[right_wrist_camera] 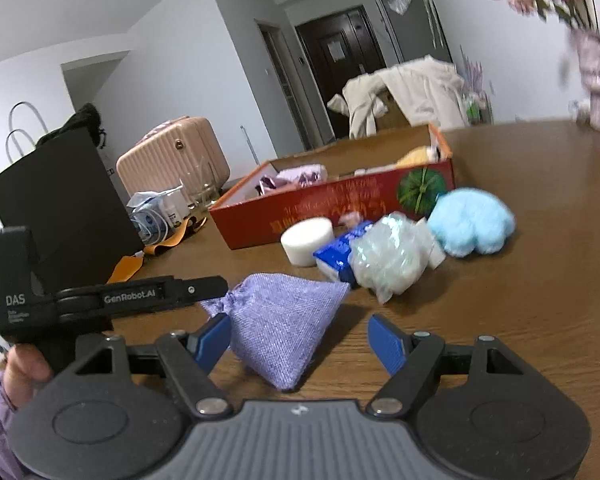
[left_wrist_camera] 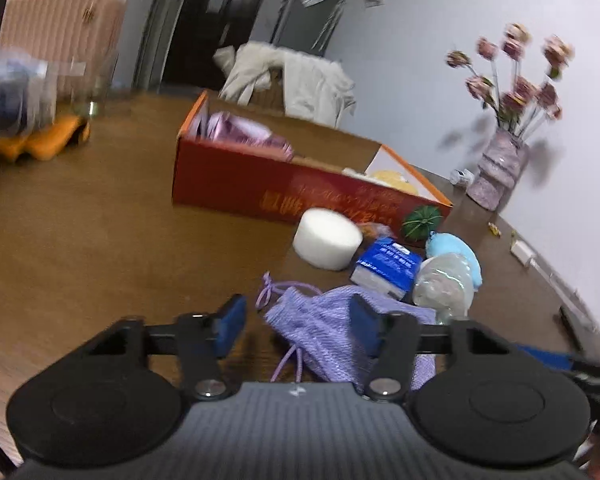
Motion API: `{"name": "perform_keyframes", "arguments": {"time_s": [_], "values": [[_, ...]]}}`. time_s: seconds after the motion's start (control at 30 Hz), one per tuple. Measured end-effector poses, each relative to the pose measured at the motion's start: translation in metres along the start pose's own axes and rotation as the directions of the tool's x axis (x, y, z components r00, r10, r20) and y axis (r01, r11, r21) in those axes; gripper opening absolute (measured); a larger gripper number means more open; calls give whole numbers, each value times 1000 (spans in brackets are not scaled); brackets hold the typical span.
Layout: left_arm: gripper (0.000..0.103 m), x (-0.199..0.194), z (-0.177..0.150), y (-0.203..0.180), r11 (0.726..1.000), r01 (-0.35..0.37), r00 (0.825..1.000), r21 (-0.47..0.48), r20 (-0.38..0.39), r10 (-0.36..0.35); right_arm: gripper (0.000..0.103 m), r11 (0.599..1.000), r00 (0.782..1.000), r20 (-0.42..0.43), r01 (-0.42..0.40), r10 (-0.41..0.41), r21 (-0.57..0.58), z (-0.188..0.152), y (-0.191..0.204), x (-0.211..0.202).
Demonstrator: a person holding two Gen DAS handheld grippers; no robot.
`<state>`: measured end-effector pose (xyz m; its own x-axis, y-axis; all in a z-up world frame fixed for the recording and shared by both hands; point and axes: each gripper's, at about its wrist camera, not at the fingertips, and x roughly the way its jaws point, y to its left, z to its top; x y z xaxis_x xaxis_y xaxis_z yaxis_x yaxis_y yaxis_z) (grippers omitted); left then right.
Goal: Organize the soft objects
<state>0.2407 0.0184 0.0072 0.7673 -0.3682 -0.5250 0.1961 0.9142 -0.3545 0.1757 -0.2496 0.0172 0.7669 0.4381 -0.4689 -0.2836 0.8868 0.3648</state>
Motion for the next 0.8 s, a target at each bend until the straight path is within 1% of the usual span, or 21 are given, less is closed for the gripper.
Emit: {"name": "perform_keyframes", "arguments": {"time_s": [0.03,0.07,0.17,0.23,0.3,0.33,0.37,0.43,0.47,0.53,0.63,0.8], "values": [[32,4,0,5,1000,20,1000,-19,-23,-20,75,1000,1000,-7,-4,4,17,0,-2,7],[31,7,0,9,999,34,998,-33,-43,-36,75,999,1000,-14,-6,7,32,1,-5,14],[28,9,-1,17,997,51,997,-56,-53,-54,74,997,1000,-29,-2,4,77,3,-11,36],[26,10,0,21,996,60,996,-67,-59,-64,72,994,999,-34,2,2,109,5,-15,48],[25,11,1,23,995,68,996,-69,-60,-72,69,989,999,-35,-14,20,145,7,-18,56],[24,11,2,24,995,68,996,-69,-60,-72,61,987,999,-35,-30,36,155,8,-18,60],[23,12,2,24,995,71,995,-71,-59,-76,56,987,998,-38,-40,46,156,8,-17,63],[18,11,3,23,995,72,996,-65,-53,-76,28,985,997,-38,-60,67,159,9,-16,67],[18,11,3,23,996,70,996,-61,-51,-74,22,983,997,-28,-67,73,168,9,-15,68],[18,12,3,22,996,70,996,-58,-52,-73,15,985,998,-19,-58,61,160,10,-12,68],[16,10,3,22,995,74,996,-62,-51,-78,10,986,999,-16,-44,47,158,10,-12,68],[13,4,4,18,995,81,995,-57,-48,-84,7,988,999,-22,-42,46,150,11,-10,65]]}}
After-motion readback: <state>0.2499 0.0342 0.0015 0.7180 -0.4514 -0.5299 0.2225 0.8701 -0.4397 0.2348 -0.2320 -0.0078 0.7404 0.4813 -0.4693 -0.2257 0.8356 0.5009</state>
